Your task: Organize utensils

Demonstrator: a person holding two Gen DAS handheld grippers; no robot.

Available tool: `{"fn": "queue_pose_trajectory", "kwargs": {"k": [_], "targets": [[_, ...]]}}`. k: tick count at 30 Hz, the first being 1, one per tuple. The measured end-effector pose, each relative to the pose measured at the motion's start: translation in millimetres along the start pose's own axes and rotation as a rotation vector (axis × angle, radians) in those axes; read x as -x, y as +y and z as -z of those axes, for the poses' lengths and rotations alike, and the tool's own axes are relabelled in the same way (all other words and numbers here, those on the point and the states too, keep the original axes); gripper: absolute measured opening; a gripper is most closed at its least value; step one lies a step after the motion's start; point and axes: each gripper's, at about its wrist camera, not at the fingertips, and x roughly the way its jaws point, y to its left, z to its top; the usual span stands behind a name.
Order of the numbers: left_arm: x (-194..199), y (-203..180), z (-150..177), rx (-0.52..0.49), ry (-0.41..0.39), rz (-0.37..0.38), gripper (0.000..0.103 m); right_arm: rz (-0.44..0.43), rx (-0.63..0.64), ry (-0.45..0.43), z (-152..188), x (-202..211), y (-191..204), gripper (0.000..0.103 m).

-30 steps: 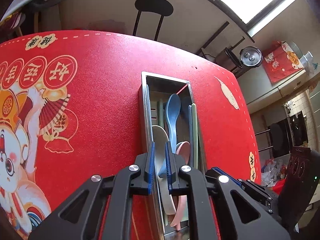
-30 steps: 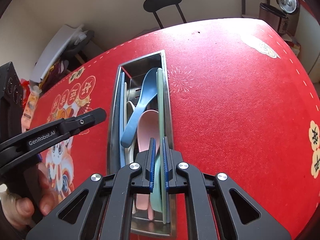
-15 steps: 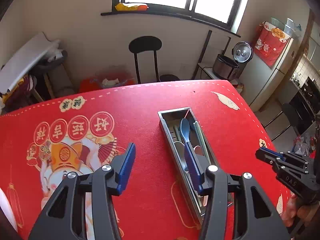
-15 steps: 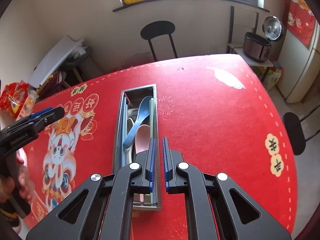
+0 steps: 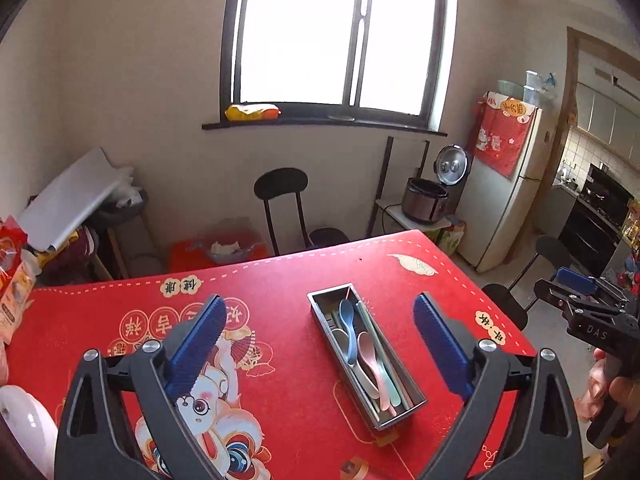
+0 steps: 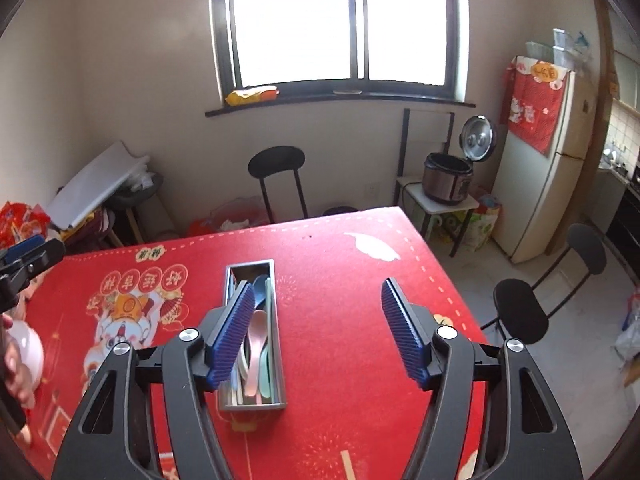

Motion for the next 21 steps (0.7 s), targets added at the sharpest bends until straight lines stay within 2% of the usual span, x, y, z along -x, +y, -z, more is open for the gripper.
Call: {"fn": "queue_pose_trajectory", "kwargs": {"k": [2,3,9,16,21], "targets": [[11.0,-3.5,-2.4,0.007,-0.020,0.022,0.097,0.026,-0.019,-0.023,-3.6,16.8,-2.8,0.084],[15.3,-5.6,-3.2,0.007,-0.026,0.024,0.097,0.035,-0.030,-0.036,-5.1,25.4,-4.5,0.086],[39.9,-23.1,-4.0,-0.029,-0.073,0.031,0.097,0.104,-0.071,-0.090,-6.1,63.9,-8.1,0.088],[59.7,-28.6,-0.8,-0.001,-0.094,0.046,0.097,0.106,-0.125,-0.129,1.5,91.3,-13.4,0.088],[67.4,-35.8,1.3,-0.030,-0.099,0.019,0.097,0.123,-0.123,-0.129,7.6,95.8,-12.0,0.088]]}}
